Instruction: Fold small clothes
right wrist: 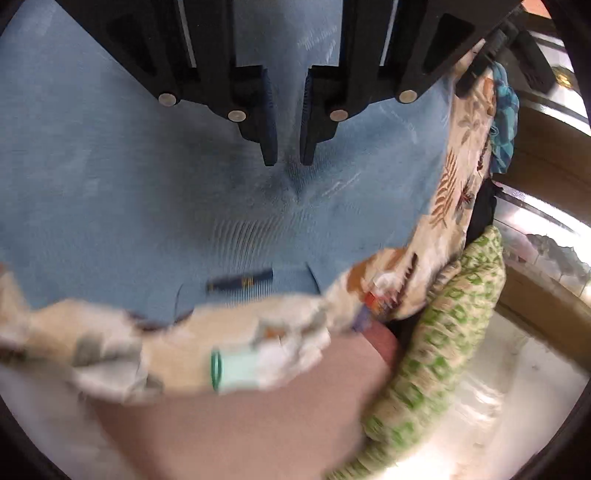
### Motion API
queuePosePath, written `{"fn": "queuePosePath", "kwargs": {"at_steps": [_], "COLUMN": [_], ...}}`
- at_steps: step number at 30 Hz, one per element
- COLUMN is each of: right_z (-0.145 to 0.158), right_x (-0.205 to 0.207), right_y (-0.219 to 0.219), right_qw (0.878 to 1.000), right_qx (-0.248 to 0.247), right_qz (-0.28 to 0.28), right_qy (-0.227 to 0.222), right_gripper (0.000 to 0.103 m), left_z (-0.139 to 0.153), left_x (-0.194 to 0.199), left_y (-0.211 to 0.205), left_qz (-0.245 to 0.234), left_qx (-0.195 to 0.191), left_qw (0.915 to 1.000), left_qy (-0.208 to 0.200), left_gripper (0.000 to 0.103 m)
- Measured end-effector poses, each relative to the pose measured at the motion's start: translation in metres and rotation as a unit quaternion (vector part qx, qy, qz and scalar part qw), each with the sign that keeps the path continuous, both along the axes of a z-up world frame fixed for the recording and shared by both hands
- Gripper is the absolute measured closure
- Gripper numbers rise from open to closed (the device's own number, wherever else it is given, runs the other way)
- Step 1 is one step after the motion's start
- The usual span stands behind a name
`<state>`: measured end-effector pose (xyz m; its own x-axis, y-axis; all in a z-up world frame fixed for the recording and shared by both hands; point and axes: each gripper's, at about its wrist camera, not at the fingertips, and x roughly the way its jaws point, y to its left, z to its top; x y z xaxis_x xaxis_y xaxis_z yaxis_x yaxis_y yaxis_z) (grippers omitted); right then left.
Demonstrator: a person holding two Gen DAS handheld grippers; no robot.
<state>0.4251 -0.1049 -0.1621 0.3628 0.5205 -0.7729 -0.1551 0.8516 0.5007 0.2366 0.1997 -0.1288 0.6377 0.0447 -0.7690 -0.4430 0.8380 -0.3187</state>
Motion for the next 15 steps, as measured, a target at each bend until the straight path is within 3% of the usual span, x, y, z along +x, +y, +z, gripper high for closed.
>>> {"fn": "queuePosePath", "kwargs": {"at_steps": [1,2,4,6,7,8,9,10,11,12,13,15], "right_z": [-0.008,-0.028,-0.039,-0.016,0.005,0.019,0.02,0.003,-0.023,-0.031,-0.019,0.008], "right_x": [0.0,0.01,0.016,0.001,-0.014,-0.028,-0.04,-0.048,-0.051,-0.057,-0.067,-0.091], "right_y": [-0.011,-0.018,-0.046,-0.065,-0.073,-0.085,-0.102,-0.129,-0.152,-0.168,-0.185,-0.205], "right_qw": [0.999,0.997,0.994,0.991,0.996,0.998,0.997,0.992,0.986,0.987,0.987,0.986], "right_qx": [-0.024,-0.056,0.023,0.048,0.036,0.016,-0.007,-0.048,-0.067,-0.038,-0.015,0.024], "right_qz": [-0.023,-0.033,-0.078,-0.101,-0.079,-0.068,-0.081,-0.116,-0.134,-0.136,-0.151,-0.159], "right_qy": [0.003,0.041,0.071,0.076,0.037,0.0,-0.014,0.018,0.074,0.072,0.055,0.055], "right_gripper": [0.079,0.074,0.087,0.076,0.074,0.064,0.037,0.024,0.027,0.047,0.052,0.039], "left_z": [0.002,0.002,0.003,0.014,0.022,0.034,0.041,0.05,0.059,0.066,0.076,0.099], "left_x": [-0.001,-0.002,-0.005,-0.019,-0.026,-0.038,-0.048,-0.06,-0.072,-0.081,-0.092,-0.114], "left_y": [-0.002,-0.005,-0.007,-0.004,-0.003,0.0,0.001,0.002,0.001,0.0,-0.003,-0.009], "left_qz": [-0.001,-0.007,-0.022,-0.023,-0.015,-0.006,0.0,0.008,0.009,0.004,0.0,0.005], "left_qx": [0.011,0.027,0.042,0.043,0.048,0.049,0.045,0.038,0.027,0.022,0.025,0.049], "left_qw": [0.9999,0.9995,0.9989,0.9985,0.9982,0.9979,0.9979,0.998,0.9982,0.9983,0.998,0.9962], "left_qy": [-0.01,-0.014,-0.009,-0.026,-0.034,-0.042,-0.047,-0.05,-0.052,-0.054,-0.057,-0.072], "left_gripper": [0.032,0.032,0.032,0.032,0.032,0.032,0.032,0.032,0.032,0.032,0.032,0.031]}}
